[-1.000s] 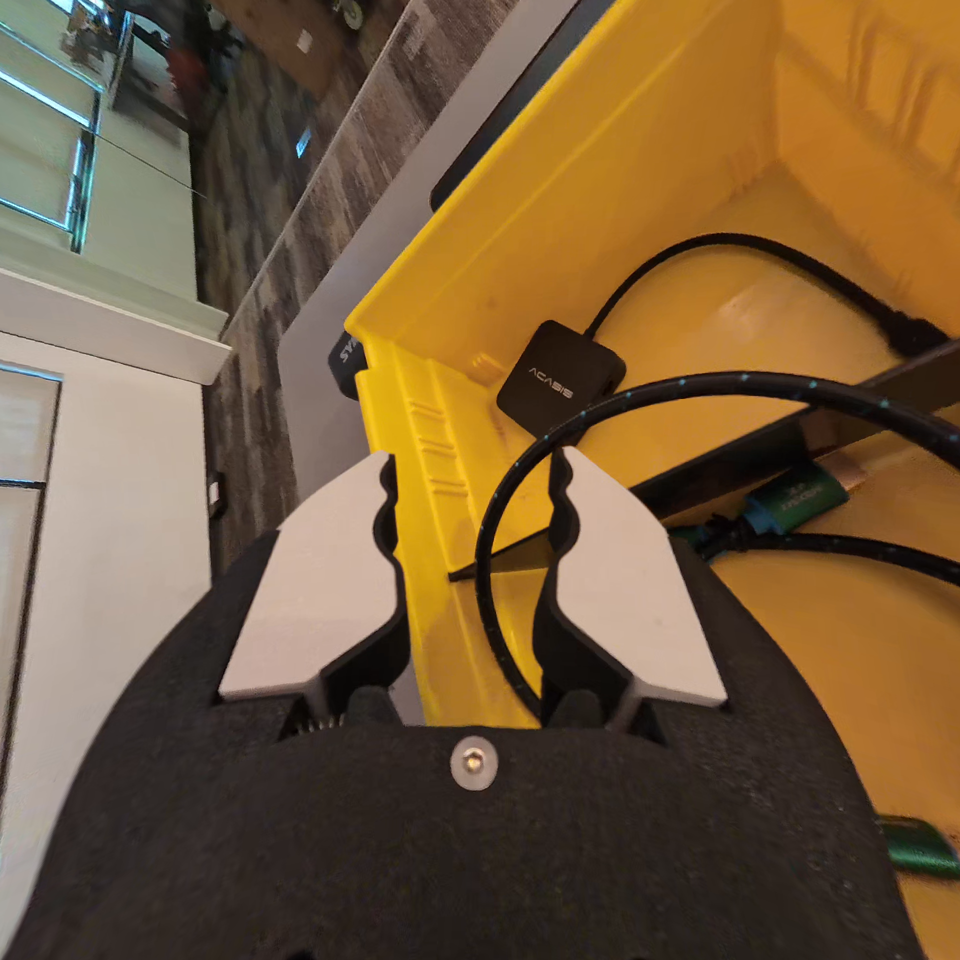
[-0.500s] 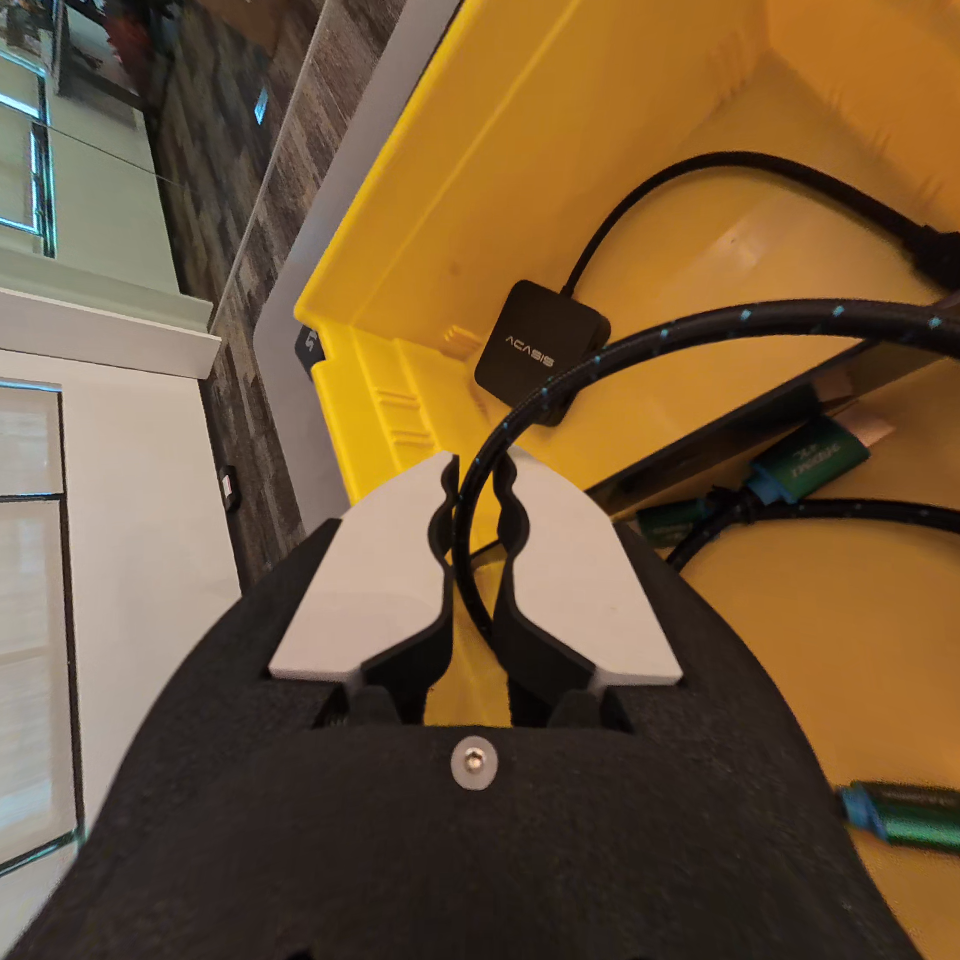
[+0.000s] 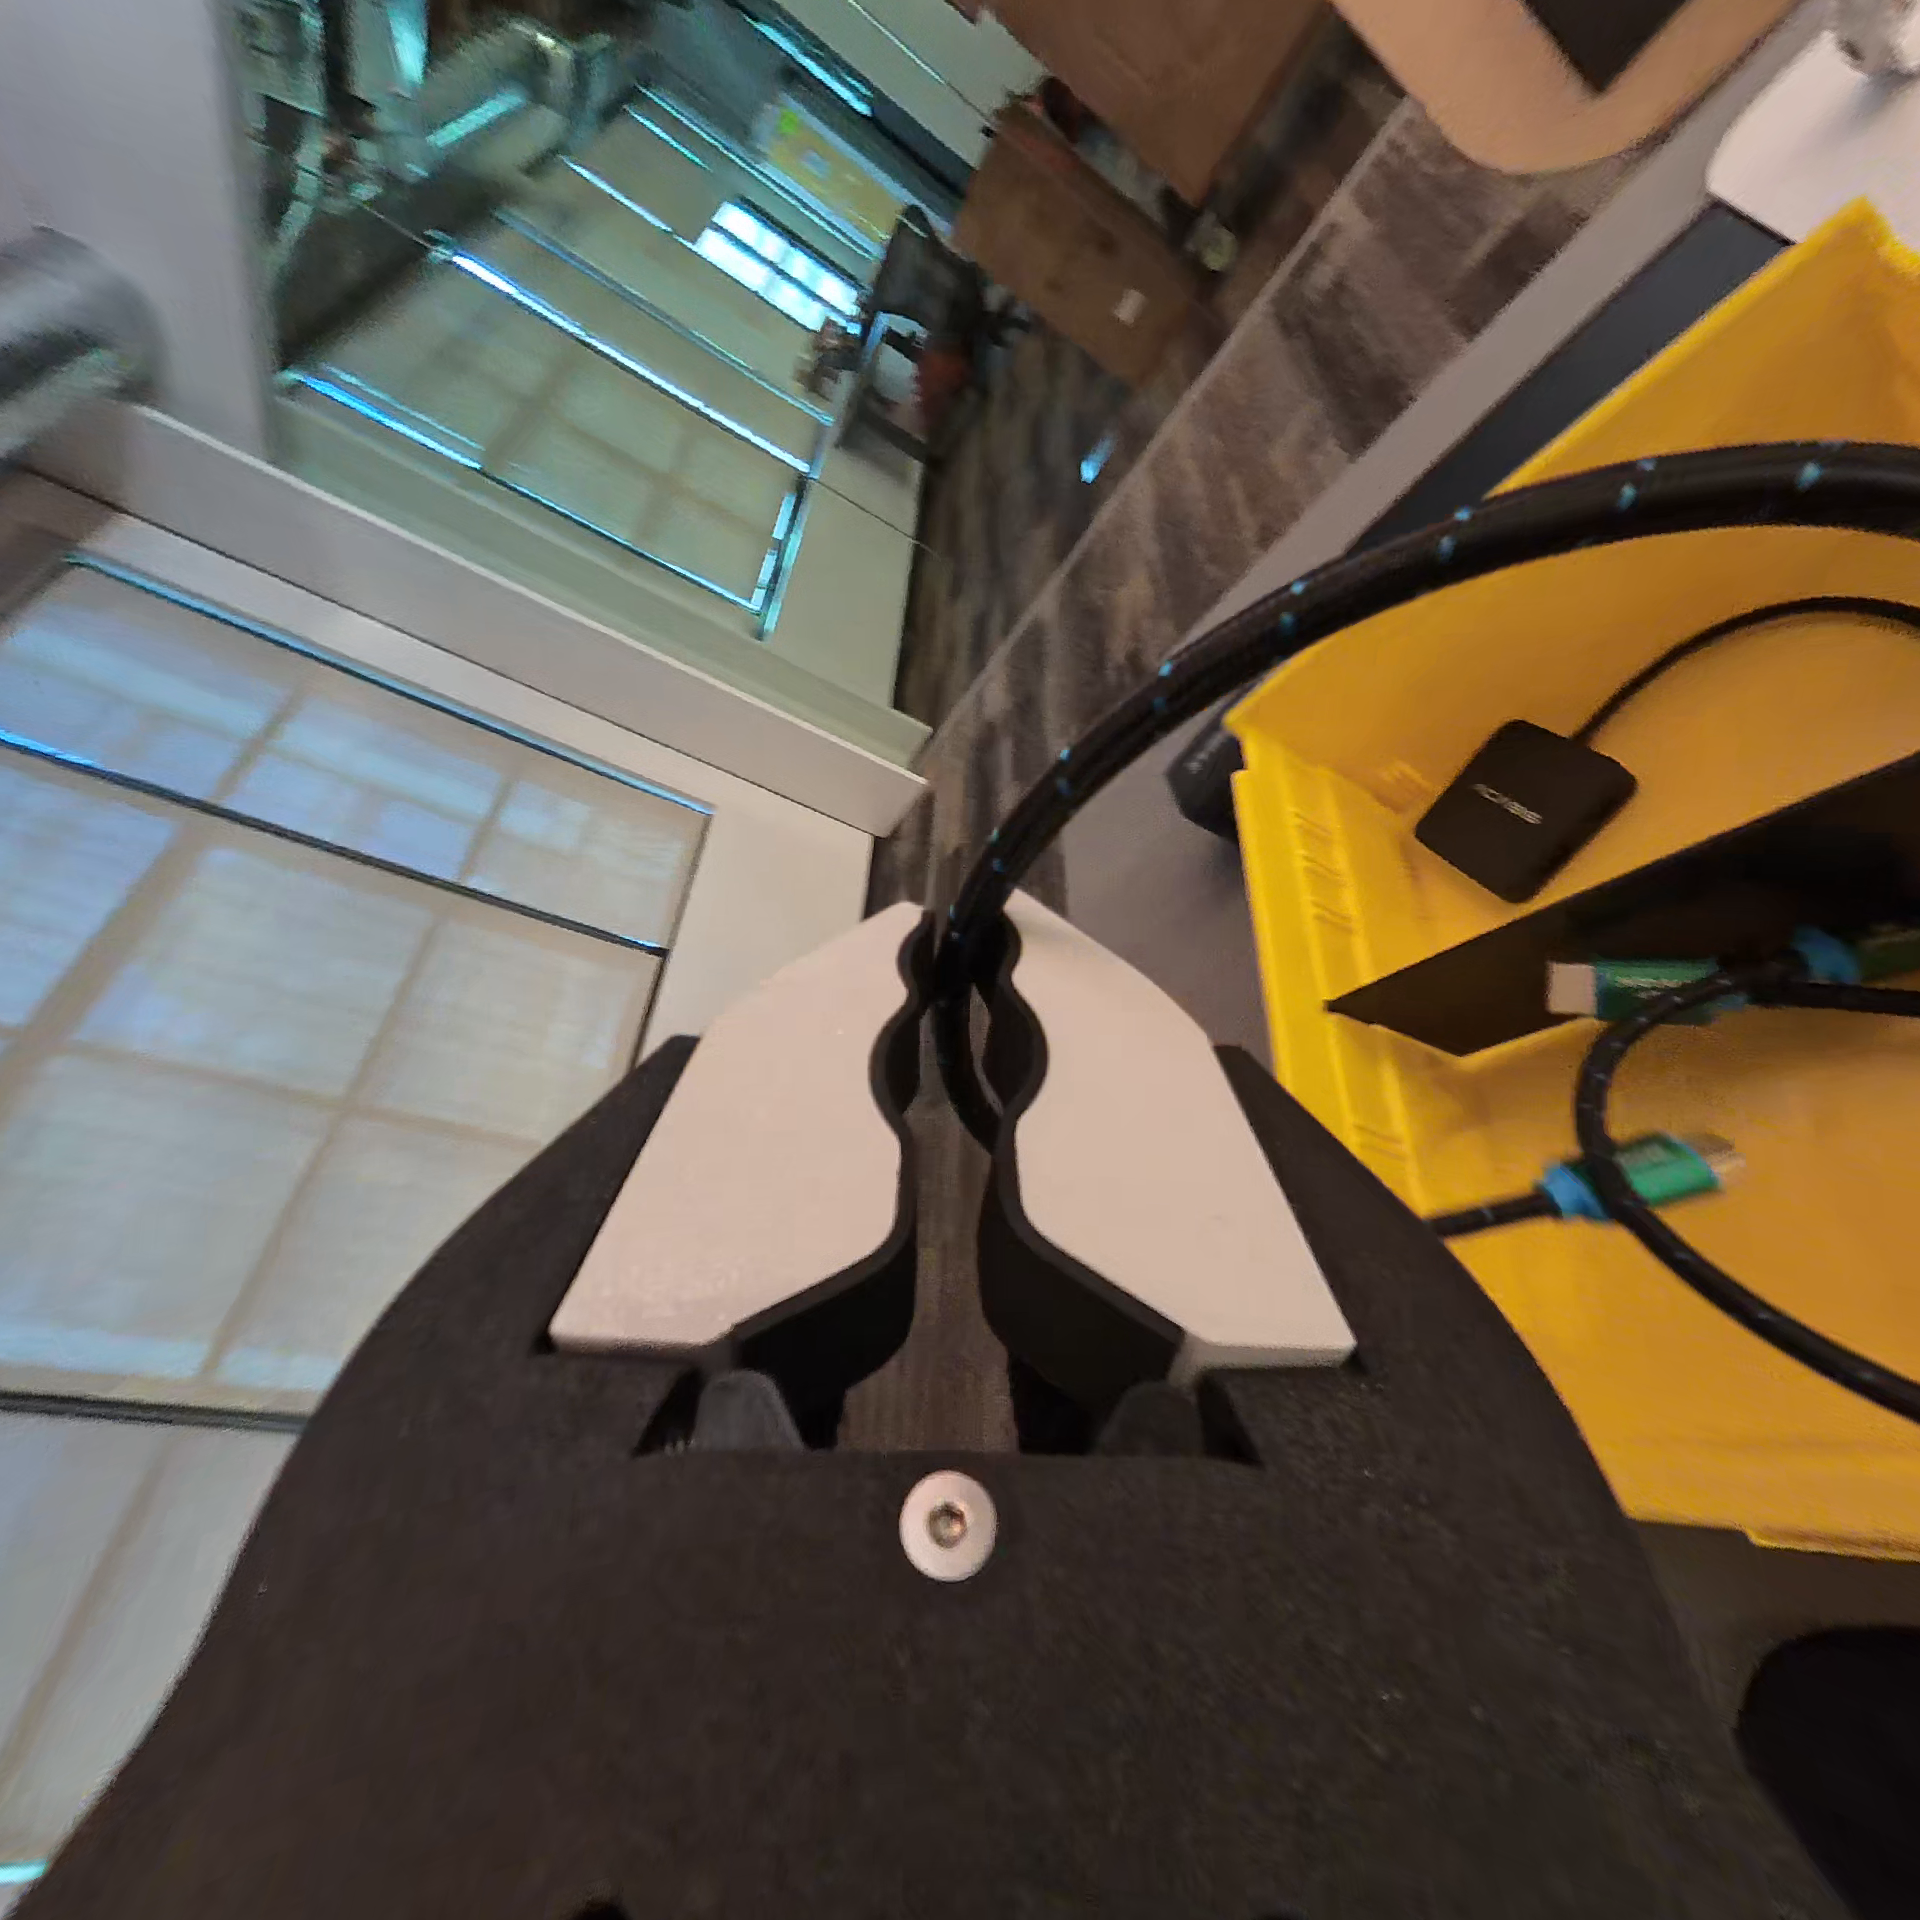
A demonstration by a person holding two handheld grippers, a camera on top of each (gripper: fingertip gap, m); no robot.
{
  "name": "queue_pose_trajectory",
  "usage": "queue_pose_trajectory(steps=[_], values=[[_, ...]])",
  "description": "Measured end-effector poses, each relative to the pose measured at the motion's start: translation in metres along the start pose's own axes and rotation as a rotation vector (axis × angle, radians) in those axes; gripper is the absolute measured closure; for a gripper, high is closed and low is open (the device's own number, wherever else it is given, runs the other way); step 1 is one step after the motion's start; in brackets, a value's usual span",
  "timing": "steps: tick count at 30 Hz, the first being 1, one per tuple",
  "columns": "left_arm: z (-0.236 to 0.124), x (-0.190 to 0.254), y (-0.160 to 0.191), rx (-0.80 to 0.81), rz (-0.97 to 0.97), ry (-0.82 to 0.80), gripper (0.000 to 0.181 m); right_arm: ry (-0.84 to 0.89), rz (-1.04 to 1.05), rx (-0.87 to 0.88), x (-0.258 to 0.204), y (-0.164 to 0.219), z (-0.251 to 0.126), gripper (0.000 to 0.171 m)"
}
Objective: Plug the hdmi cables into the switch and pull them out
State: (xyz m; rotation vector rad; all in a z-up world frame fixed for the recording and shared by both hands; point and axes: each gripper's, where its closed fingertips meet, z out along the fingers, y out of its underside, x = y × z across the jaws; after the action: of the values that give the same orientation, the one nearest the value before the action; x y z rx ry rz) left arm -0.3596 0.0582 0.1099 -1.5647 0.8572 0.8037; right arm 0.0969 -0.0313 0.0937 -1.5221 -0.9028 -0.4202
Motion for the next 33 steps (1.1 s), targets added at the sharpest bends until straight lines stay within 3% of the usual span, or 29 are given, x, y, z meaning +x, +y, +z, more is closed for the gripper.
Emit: queue_pose_trajectory(steps=[10,17,21,24,29,33], values=[[-0.052,-0.035,0.004,-0.062,-0.049,-0.146,0.174,0.027,-0.006,0.013,0.007,-0.004,-0.008,0.128],[-0.093,-0.014,-0.047,0.115,-0.055,-0.049,0.175,0.041,-0.009,0.020,0.011,-0.006,-0.012,0.128],[-0.106,0.029,-0.100,0.253,-0.002,0.096,0.175,0.051,-0.001,0.023,0.014,-0.006,-0.016,0.128],[-0.119,0.085,-0.138,0.346,0.061,0.319,0.175,0.057,0.006,0.019,0.017,-0.004,-0.019,0.128],[-0.117,0.198,-0.169,0.337,0.356,0.607,0.175,0.062,0.018,0.009,0.022,0.000,-0.022,0.128],[-0.093,0.271,-0.178,0.298,0.491,0.723,0.175,0.081,0.022,0.005,0.027,0.003,-0.027,0.128]])
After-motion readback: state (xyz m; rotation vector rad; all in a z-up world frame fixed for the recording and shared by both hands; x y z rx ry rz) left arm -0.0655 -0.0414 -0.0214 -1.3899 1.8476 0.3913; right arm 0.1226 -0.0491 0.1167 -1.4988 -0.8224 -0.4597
